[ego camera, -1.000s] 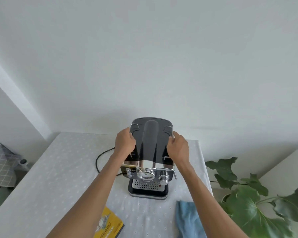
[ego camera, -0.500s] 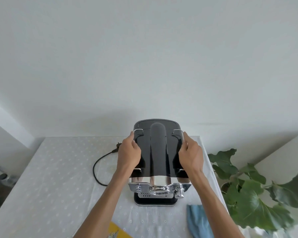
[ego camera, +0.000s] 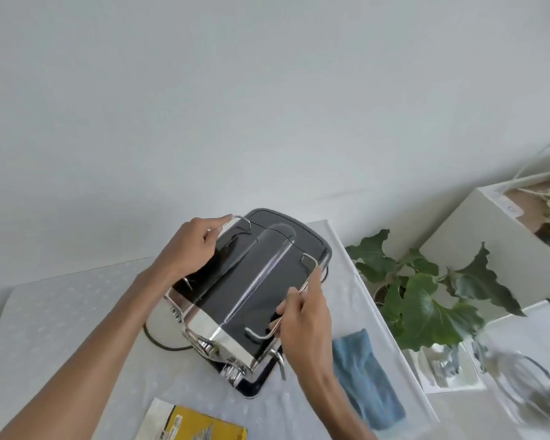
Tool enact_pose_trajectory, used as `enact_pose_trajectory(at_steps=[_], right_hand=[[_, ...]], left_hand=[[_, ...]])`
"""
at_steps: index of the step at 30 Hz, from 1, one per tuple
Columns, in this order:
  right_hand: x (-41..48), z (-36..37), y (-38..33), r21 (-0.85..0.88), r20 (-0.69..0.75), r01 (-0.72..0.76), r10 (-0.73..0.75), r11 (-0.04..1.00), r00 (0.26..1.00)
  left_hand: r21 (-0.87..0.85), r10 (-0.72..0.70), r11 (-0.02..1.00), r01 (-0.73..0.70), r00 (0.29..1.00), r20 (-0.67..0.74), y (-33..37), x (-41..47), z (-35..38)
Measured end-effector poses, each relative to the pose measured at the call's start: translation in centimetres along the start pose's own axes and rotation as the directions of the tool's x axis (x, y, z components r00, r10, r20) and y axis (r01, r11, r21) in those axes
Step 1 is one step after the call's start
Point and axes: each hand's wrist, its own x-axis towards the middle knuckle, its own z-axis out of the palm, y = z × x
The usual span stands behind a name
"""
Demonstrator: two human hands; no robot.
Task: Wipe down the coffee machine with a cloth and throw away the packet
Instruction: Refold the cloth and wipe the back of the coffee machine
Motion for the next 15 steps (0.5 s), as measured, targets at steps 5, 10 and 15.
enact_pose_trajectory(at_steps=[5, 10, 15], right_hand=[[-3.6, 3.2, 1.3, 0.168, -0.021, -0.003, 0.006, 0.986, 1.000], [-5.1, 4.7, 1.5, 0.296, -0.029, 0.023, -0.015, 0.955, 0.999], [-5.9, 6.2, 2.6, 0.290, -0.049, 0.068, -0.056, 0.955, 0.997]], left_hand=[[0.001, 0.124, 0.992, -0.125, 0.988, 0.087, -0.8, 1.6, 0.5], [0.004, 0.186, 0.982, -0.188, 0.971, 0.148, -0.6, 2.9, 0.8], [0.011, 0.202, 0.979, -0.205, 0.970, 0.135, -0.4, 3.2, 1.3]])
